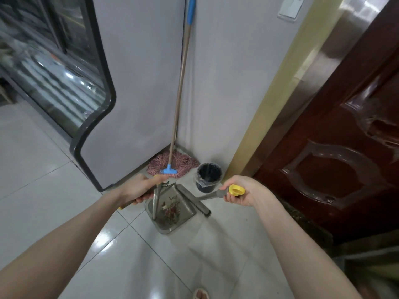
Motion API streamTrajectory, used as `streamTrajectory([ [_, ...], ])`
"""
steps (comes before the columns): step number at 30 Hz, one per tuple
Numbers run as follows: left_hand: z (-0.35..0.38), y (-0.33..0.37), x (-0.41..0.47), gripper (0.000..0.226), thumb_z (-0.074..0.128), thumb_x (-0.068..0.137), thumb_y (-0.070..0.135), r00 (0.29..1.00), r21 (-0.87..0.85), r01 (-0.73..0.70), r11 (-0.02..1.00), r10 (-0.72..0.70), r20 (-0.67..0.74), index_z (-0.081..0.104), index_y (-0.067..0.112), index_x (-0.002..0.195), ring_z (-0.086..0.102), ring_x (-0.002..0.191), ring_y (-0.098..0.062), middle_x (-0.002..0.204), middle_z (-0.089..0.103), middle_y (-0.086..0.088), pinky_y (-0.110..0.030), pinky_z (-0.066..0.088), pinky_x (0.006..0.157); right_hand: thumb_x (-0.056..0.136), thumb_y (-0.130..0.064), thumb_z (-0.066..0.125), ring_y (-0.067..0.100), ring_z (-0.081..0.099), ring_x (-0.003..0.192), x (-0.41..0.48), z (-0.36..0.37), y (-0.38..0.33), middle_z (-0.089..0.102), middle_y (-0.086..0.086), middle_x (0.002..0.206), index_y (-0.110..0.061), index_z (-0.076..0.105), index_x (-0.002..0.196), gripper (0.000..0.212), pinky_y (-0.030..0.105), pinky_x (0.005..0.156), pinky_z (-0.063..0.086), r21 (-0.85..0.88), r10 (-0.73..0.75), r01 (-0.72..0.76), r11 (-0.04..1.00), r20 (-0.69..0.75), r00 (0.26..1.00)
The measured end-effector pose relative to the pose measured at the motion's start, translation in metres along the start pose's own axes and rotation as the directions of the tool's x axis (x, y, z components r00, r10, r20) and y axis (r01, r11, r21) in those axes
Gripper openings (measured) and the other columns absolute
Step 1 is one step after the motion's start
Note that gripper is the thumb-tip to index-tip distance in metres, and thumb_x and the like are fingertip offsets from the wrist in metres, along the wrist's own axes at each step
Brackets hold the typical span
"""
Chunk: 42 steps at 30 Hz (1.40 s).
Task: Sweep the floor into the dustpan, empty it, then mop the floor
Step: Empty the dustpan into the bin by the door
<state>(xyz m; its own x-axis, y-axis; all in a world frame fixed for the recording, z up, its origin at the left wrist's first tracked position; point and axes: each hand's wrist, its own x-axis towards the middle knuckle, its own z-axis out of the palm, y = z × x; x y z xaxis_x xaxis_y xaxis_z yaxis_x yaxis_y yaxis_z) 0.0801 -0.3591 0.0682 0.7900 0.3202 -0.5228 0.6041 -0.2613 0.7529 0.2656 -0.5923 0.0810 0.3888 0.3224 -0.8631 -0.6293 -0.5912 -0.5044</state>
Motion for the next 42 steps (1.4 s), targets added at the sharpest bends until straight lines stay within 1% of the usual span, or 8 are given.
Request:
streamTrajectory([
  [5, -0.002, 0.01, -0.005, 0.062, 0.057, 0.072, 0.072, 0.999, -0.014, -0.025, 1.0, 0.024, -0.021, 0.046, 0.019, 0.041, 0.033, 0.038, -0.014, 0.045, 0.042, -0.001, -0.021, 0.027, 0.039, 0.089, 0.0, 0.052, 0.009, 0.043, 0.027, 0.001, 0.015, -0.004, 0.036, 0.008, 0.065, -0.006, 0.044, 0.078, 0.015, 0.014, 0.029, 0.039, 0.001, -0.011, 0.011, 1.0, 0.007, 1.0],
  [7, 0.0, 0.015, -0.006, 0.063, 0.056, 0.082, 0.062, 0.999, -0.022, -0.033, 0.999, 0.032, -0.035, 0.044, 0.02, 0.037, 0.033, 0.038, -0.015, 0.044, 0.041, 0.0, -0.022, 0.026, 0.041, 0.09, 0.0, 0.051, 0.009, 0.041, 0.027, 0.0, 0.02, -0.005, 0.035, 0.007, 0.065, -0.006, 0.044, 0.078, 0.015, 0.013, 0.03, 0.039, 0.02, -0.024, 0.024, 1.0, 0.013, 1.0],
  [11, 0.002, 0.024, -0.008, 0.06, 0.054, 0.087, 0.056, 0.998, -0.021, -0.048, 0.999, 0.048, -0.03, 0.042, 0.018, 0.042, 0.031, 0.037, -0.014, 0.04, 0.04, 0.003, -0.023, 0.024, 0.042, 0.09, 0.0, 0.052, 0.009, 0.041, 0.028, 0.001, 0.025, -0.005, 0.036, 0.007, 0.065, -0.007, 0.044, 0.077, 0.017, 0.012, 0.031, 0.04, 0.099, -0.054, 0.052, 0.994, 0.017, 0.998],
  [21, 0.007, 0.062, -0.005, 0.063, 0.056, 0.078, 0.069, 0.997, 0.232, -0.068, 0.97, 0.072, -0.009, 0.043, 0.014, 0.049, 0.036, 0.038, -0.016, 0.044, 0.044, -0.001, -0.023, 0.032, 0.043, 0.085, 0.003, 0.058, 0.011, 0.047, 0.029, -0.015, 0.003, -0.016, 0.044, 0.008, 0.063, -0.002, 0.051, 0.078, 0.011, 0.015, 0.03, 0.039, 0.178, -0.169, 0.176, 0.968, -0.058, 0.984],
  [29, 0.003, 0.132, -0.004, 0.065, 0.055, 0.076, 0.073, 0.983, 0.253, -0.138, 0.958, 0.164, -0.084, 0.047, 0.013, 0.051, 0.036, 0.041, -0.017, 0.05, 0.044, -0.006, -0.022, 0.031, 0.042, 0.086, 0.003, 0.055, 0.012, 0.045, 0.029, -0.037, -0.043, -0.059, 0.041, 0.011, 0.068, -0.002, 0.046, 0.075, 0.014, 0.016, 0.029, 0.038, 0.248, -0.268, 0.263, 0.933, -0.015, 0.963],
  [33, 0.023, 0.166, 0.007, 0.064, 0.055, 0.075, 0.072, 0.975, 0.297, -0.169, 0.94, 0.204, -0.091, 0.046, 0.011, 0.055, 0.036, 0.04, -0.017, 0.051, 0.044, -0.007, -0.02, 0.032, 0.041, 0.086, 0.003, 0.056, 0.011, 0.047, 0.03, -0.041, -0.075, -0.074, 0.045, 0.013, 0.067, -0.001, 0.049, 0.075, 0.014, 0.016, 0.028, 0.037, 0.184, -0.337, 0.336, 0.924, -0.03, 0.941],
  [39, 0.067, 0.189, 0.038, 0.07, 0.053, 0.075, 0.076, 0.968, 0.44, -0.18, 0.88, 0.238, -0.081, 0.045, 0.011, 0.05, 0.045, 0.04, -0.014, 0.042, 0.048, 0.003, -0.025, 0.039, 0.05, 0.084, 0.005, 0.058, 0.011, 0.05, 0.033, -0.033, -0.13, -0.069, 0.049, 0.01, 0.06, 0.001, 0.055, 0.075, 0.011, 0.016, 0.031, 0.039, 0.117, -0.374, 0.377, 0.919, -0.047, 0.926],
  [42, 0.086, 0.193, 0.062, 0.093, 0.044, 0.055, 0.095, 0.97, 0.502, -0.174, 0.847, 0.236, -0.062, 0.06, 0.004, 0.071, 0.058, 0.061, -0.02, 0.064, 0.062, -0.003, -0.034, 0.048, 0.064, 0.083, 0.005, 0.06, 0.012, 0.051, 0.035, -0.027, -0.153, -0.072, 0.05, 0.012, 0.062, 0.002, 0.056, 0.077, 0.008, 0.016, 0.032, 0.04, 0.116, -0.377, 0.381, 0.917, -0.06, 0.924],
])
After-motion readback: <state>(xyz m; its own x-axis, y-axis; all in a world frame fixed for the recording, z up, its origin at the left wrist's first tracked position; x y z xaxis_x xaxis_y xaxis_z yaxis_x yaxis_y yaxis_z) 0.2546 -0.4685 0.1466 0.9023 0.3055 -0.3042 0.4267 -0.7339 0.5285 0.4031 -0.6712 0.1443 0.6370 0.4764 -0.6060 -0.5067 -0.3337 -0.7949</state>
